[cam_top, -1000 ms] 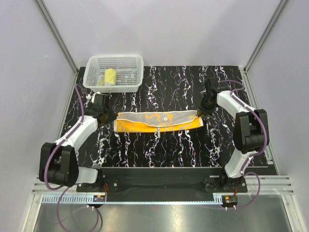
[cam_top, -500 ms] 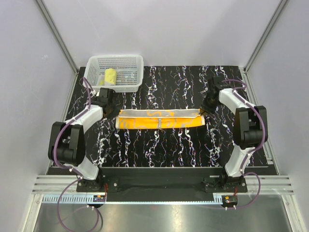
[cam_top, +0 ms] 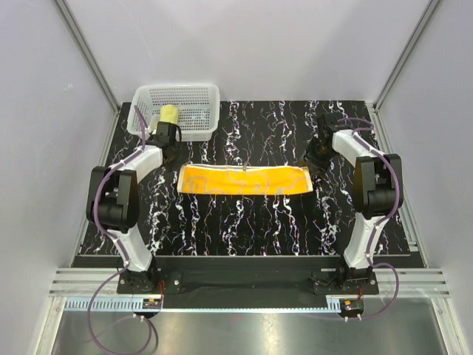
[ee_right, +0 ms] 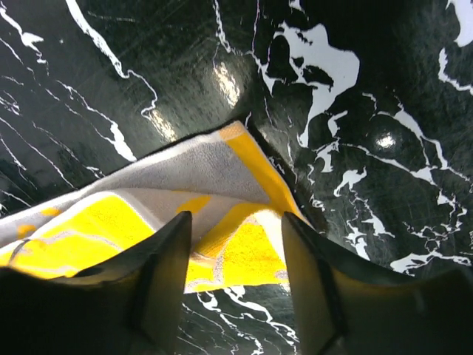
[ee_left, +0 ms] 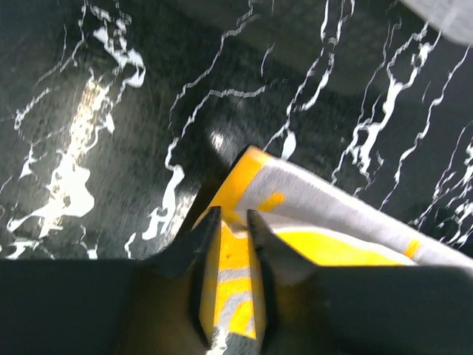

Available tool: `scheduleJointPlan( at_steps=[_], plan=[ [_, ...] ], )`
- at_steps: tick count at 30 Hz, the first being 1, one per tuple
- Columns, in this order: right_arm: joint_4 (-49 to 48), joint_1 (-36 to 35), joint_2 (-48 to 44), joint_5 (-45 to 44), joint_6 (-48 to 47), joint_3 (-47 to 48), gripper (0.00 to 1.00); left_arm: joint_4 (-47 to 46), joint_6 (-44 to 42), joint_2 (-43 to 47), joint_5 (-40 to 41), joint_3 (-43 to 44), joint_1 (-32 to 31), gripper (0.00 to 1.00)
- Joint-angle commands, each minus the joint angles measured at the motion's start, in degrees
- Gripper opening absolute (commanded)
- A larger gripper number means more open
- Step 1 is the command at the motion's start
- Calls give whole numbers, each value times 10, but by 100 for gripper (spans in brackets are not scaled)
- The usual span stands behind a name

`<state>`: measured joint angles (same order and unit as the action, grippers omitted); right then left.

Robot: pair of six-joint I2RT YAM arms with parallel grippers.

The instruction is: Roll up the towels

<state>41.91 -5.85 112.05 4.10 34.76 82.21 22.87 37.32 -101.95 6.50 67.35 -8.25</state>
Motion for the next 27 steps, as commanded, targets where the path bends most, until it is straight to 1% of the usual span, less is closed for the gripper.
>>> scheduleJointPlan(
  at_steps=[1,2,3,4,5,8,9,10,13,15,16,17,18,19,20,21,23,24,26,27],
  plan=[
    [8,7,6,-4,-2,31,61,2,-11,-21,4,40,12,46],
    [10,8,6,-7,-2,33,63,6,-12,-25,3,46,17,57],
    [12,9,5,-15,-4,37,66,9,-18,-27,0,56,18,61],
    [16,11,3,-20,-6,37,68,11,-20,-27,-3,59,20,64],
    [17,12,-5,-27,-7,37,68,14,-23,-24,1,64,24,76],
    [22,11,-33,-73,-17,30,73,18,-27,9,19,60,28,87],
    [22,12,-43,-101,-21,23,78,19,-29,20,26,53,29,91],
    [25,12,-59,-116,-25,18,82,20,-30,42,29,49,29,93],
    [26,22,-86,-151,-33,0,89,25,-28,87,32,26,29,93],
    [17,29,-110,-147,-39,-23,89,20,-22,128,19,-8,29,92],
    [9,30,-120,-141,-43,-33,86,14,-19,143,8,-25,29,91],
    [-6,31,-133,-126,-49,-65,83,-4,-16,159,-3,-62,27,91],
    [-22,30,-147,-91,-51,-82,82,-12,-9,175,-23,-82,25,90],
    [-47,31,-167,-73,-51,-97,81,-22,-6,204,-32,-102,17,89],
    [-61,30,-175,-52,-51,-126,80,-36,-4,217,-39,-138,11,88],
    [-72,30,-180,-18,-49,-138,80,-37,2,228,-40,-151,3,88],
    [-92,31,-178,6,-44,-162,77,-48,6,248,-41,-187,-22,88],
    [-102,30,-175,35,-44,-169,77,-52,13,250,-51,-197,-29,88],
    [-120,30,-161,58,-38,-184,76,-70,20,251,-61,-227,-41,86],
    [-127,30,-156,79,-37,-189,75,-76,27,250,-81,-234,-44,86]
  ],
)
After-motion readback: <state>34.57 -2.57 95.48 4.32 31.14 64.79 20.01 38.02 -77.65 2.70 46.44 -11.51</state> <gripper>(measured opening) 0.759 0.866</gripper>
